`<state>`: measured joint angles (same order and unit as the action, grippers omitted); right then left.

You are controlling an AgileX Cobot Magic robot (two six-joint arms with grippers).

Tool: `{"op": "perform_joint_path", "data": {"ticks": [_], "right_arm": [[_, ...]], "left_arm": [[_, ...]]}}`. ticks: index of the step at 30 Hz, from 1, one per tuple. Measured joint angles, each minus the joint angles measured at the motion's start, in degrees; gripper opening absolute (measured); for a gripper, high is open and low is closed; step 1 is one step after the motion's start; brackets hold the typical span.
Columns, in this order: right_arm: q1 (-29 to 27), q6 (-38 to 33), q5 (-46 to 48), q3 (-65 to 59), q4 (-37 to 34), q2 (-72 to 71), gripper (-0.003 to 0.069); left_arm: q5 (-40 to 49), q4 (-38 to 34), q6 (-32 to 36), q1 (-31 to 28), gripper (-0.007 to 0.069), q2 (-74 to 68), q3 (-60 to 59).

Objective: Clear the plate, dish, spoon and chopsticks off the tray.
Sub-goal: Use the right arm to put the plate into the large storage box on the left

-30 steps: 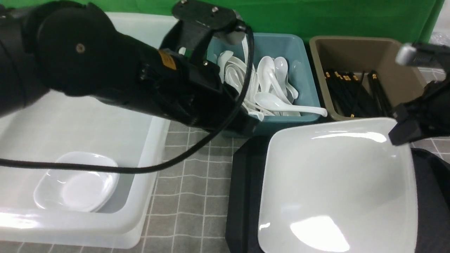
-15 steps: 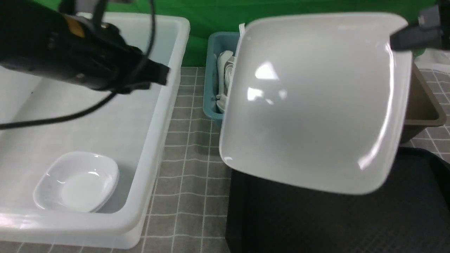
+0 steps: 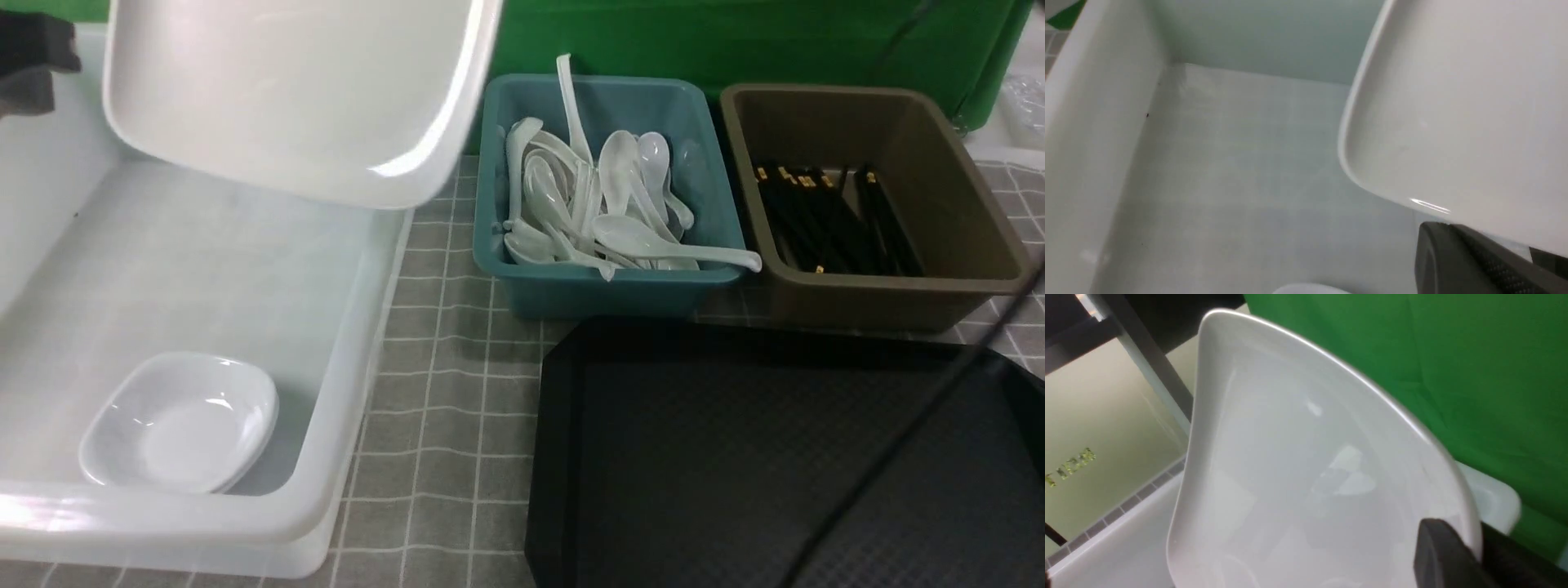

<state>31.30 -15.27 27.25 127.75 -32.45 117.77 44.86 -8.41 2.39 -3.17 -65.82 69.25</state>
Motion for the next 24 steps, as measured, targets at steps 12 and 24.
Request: {"op": "perform_joint_path", "data": {"ticks": [12, 24], "right_arm": [[7.2, 0.6, -11.2, 10.8, 0.0, 18.9, 0.0052], [7.8, -2.6, -12.1, 11.2, 0.0, 23.4, 0.0052]], "left_arm": [[1.3, -0.2, 1.0, -0.4, 0.0002, 0.0, 0.0], [2.6, -0.4, 1.9, -0.4, 0.0002, 0.1, 0.0]]}}
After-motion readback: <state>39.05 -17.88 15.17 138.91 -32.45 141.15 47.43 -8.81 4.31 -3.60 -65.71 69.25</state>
